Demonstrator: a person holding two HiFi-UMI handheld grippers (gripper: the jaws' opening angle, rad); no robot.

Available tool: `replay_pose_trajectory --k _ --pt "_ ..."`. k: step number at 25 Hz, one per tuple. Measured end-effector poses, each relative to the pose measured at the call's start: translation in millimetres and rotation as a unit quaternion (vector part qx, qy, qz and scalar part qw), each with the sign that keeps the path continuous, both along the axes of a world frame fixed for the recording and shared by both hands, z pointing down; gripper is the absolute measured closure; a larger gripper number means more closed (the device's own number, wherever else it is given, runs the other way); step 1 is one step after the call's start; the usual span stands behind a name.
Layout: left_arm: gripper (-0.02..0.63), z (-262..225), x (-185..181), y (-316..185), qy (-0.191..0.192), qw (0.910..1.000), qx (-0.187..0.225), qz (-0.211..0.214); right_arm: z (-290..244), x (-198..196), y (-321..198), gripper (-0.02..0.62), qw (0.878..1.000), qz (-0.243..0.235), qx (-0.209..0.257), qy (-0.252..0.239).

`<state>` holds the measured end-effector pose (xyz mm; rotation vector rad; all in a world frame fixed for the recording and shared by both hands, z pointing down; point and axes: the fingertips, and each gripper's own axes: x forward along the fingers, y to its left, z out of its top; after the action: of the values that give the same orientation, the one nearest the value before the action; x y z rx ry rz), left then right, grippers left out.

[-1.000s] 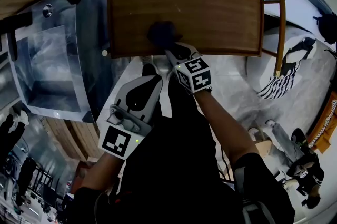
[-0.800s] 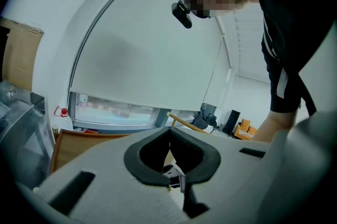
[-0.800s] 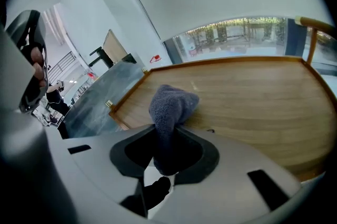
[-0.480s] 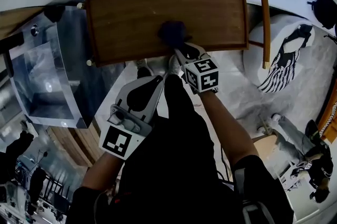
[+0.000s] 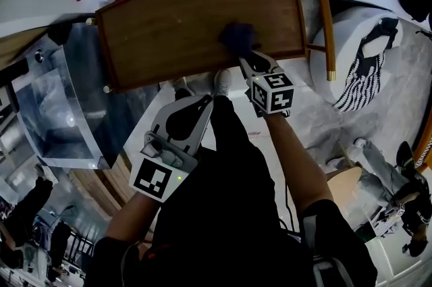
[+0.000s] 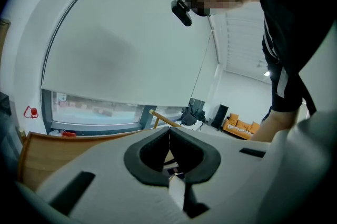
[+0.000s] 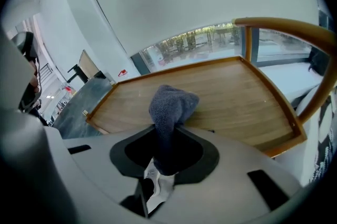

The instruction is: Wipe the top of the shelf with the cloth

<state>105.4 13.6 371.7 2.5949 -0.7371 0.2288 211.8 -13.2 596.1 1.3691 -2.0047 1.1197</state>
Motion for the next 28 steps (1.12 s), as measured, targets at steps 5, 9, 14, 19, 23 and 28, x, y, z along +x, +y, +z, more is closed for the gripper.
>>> replay_pose_trajectory --k 5,9,14,19,23,28 --pt "0.586 -1 14 0 -0.003 0.9999 -0.002 0.011 -1 30 0 0.512 1.0 0.024 0.002 0.008" --pt "0.587 -1 27 -1 -0.004 0.9998 0.0 0.019 0 50 -1 0.512 0.999 0.038 0.003 0.012" --pt "0.586 -1 38 -1 -0.005 0.9995 0.0 0.03 -1 71 1 0.512 0.998 0.063 0.005 0.015" --pt "0.586 -1 47 -2 -0.005 0.9991 0.0 0.042 -1 94 1 0.512 0.996 0.089 0.006 0.023" --pt "0.586 -2 49 -1 -0.006 0.9988 0.001 0.048 -3 108 3 0.512 0.994 0.104 0.007 0.033" --pt "0.586 -7 44 -6 -0.006 0.9988 0.004 0.048 -10 112 1 0.512 0.993 0.113 0.012 0.039"
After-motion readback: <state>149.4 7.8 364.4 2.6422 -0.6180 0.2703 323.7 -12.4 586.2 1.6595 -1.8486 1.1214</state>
